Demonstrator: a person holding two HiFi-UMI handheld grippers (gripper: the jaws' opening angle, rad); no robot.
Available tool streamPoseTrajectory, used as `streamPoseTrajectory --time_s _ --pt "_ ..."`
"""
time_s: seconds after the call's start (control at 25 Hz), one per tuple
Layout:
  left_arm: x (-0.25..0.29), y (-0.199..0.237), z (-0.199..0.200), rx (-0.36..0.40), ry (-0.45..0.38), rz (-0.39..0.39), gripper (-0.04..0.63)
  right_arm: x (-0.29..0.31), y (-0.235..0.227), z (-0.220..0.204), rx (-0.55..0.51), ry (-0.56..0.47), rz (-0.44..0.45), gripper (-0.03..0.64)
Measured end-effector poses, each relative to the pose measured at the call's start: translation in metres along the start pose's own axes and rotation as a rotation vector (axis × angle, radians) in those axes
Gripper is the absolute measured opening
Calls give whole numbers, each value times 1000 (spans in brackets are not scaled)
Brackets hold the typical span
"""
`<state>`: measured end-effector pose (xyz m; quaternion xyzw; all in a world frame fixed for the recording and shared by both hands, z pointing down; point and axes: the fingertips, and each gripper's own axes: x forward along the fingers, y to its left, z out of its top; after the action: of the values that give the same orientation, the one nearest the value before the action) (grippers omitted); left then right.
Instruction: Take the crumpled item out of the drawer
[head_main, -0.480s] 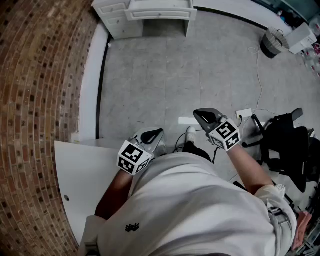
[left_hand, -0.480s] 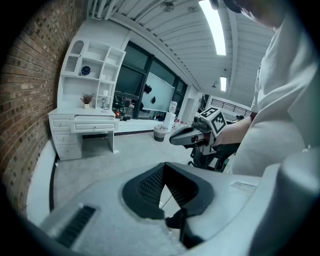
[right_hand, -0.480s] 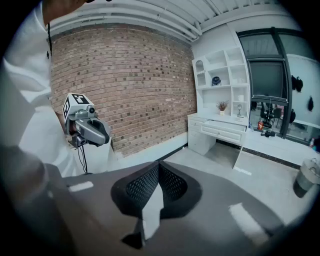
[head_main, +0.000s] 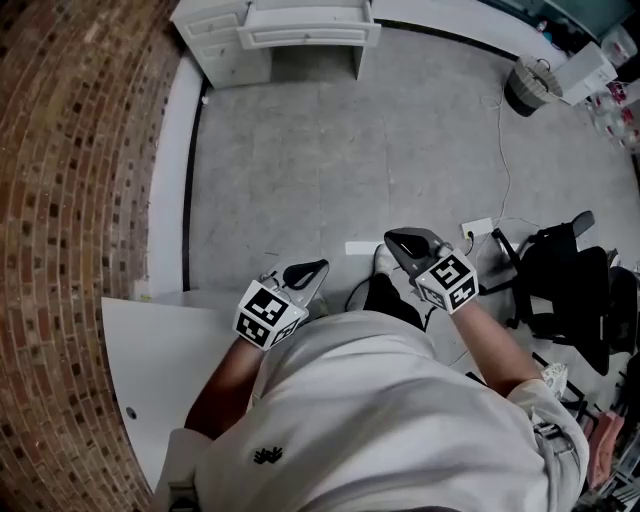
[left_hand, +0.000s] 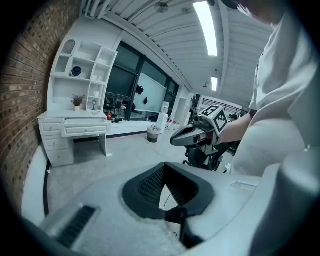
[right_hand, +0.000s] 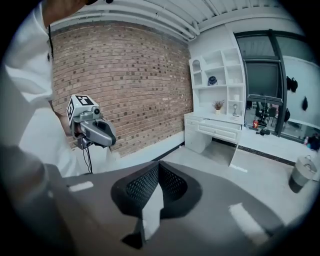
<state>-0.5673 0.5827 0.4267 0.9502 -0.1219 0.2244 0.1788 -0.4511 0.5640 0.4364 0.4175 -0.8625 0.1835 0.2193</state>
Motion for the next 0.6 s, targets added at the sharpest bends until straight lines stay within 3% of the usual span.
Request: streamPoseTrajectory --time_s 0.16,0.24,0.48,0.6 --pt "35 12 23 21 11 1 16 -6 -36 3 21 -21 14 12" --pt "59 18 40 22 19 6 92 -13 -62 4 34 -35 20 12" --pt "160 30 111 50 34 16 181 -50 -155 -5 52 -58 29 14" --pt "212 34 144 68 33 23 178 -69 -198 -16 63 -58 45 14"
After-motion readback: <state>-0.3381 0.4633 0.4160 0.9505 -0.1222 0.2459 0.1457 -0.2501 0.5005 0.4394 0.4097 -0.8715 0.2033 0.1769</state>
